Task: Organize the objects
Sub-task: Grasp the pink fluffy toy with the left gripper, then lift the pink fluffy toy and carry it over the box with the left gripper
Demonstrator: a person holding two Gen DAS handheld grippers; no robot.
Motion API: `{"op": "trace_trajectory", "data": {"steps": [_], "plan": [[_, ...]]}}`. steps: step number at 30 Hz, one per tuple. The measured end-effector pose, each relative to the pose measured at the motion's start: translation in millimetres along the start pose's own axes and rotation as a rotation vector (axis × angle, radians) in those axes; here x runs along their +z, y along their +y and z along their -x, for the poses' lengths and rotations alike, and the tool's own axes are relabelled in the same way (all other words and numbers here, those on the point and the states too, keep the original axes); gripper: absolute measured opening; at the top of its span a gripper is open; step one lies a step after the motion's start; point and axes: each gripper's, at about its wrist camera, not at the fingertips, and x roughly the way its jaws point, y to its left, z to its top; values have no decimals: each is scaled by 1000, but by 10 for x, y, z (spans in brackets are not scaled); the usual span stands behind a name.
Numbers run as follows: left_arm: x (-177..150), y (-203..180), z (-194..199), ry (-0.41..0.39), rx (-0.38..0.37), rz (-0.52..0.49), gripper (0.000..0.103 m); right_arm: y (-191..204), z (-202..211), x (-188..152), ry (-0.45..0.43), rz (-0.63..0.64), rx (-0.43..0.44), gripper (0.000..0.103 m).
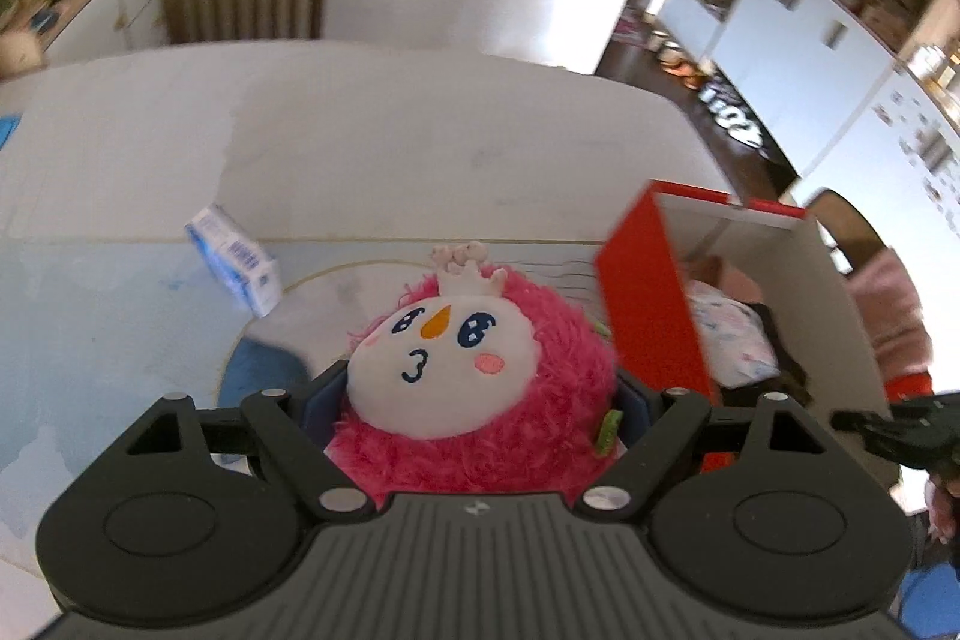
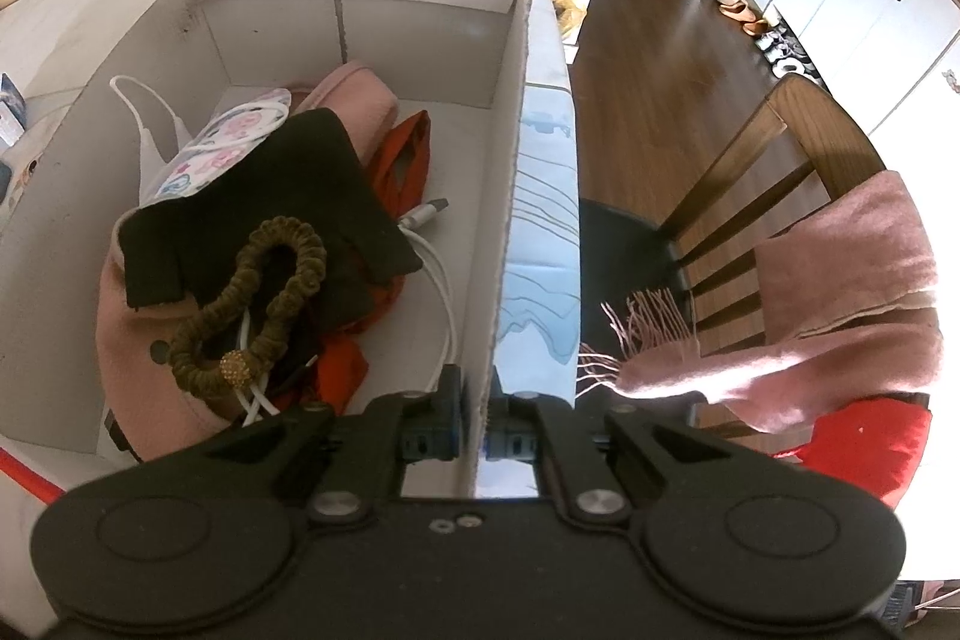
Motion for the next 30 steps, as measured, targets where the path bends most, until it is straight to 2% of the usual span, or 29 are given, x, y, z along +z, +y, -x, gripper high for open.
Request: {"op": "trace_trajectory", "data": {"steps": [9, 16, 23, 30], "plan": [[54, -703, 137, -20, -91, -173, 86, -11, 18, -4, -8, 1, 6, 4], [103, -1250, 93, -13, -134, -313, 86, -13, 30, -2, -12, 6, 7, 4], [143, -1713, -63, -7, -160, -395, 86, -15, 28, -5, -15, 5, 9, 4], [164, -2142, -403, 7, -155, -474, 86, -16, 24, -7, -18, -1, 12, 4]]}}
